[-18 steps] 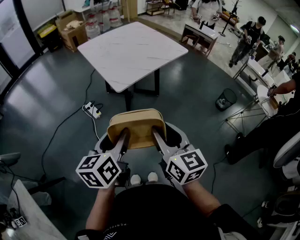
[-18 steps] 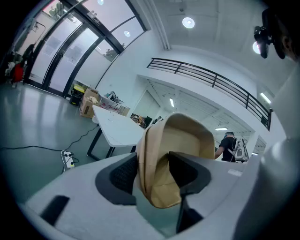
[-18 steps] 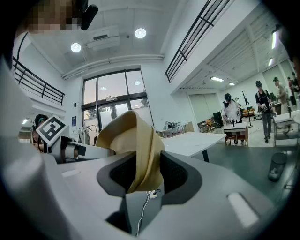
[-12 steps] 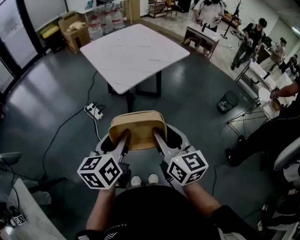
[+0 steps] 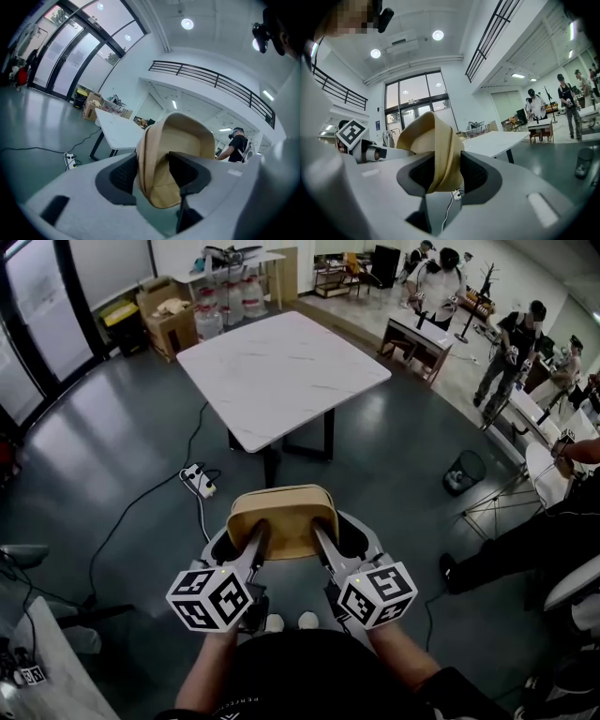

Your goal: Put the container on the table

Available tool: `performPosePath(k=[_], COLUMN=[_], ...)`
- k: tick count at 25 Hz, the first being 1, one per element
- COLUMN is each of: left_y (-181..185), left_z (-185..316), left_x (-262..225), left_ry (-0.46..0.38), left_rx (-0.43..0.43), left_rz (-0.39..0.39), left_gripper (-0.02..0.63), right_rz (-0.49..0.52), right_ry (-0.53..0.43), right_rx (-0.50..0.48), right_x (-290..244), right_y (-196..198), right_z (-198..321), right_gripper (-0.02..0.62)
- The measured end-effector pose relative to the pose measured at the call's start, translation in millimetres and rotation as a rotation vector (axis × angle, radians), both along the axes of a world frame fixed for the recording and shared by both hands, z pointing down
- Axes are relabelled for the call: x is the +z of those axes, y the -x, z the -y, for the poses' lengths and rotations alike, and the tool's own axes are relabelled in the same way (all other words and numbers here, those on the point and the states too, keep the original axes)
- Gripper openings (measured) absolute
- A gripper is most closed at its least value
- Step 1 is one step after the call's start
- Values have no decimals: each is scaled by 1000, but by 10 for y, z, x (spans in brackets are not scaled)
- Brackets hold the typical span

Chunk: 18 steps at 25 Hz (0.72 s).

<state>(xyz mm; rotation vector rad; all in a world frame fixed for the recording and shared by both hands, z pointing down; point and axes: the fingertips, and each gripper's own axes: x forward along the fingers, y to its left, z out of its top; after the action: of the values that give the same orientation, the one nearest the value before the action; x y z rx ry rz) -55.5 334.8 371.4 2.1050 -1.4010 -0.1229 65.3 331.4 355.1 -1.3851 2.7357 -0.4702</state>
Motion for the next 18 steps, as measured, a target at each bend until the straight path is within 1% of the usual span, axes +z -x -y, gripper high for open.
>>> performPosePath(k=[10,18], left_y=[-255,-349], left_z=[225,330], left_x=[41,138], left_ry=[8,23], left_rx=[-24,-39], left_rz=[3,9], left_gripper=[201,199], right_rz=[-10,2], right_ry=[-6,0], right_rx=[-30,-45], right_x=[23,106], right_y=[-253,-345], right_z=[254,378], right_gripper=[133,131])
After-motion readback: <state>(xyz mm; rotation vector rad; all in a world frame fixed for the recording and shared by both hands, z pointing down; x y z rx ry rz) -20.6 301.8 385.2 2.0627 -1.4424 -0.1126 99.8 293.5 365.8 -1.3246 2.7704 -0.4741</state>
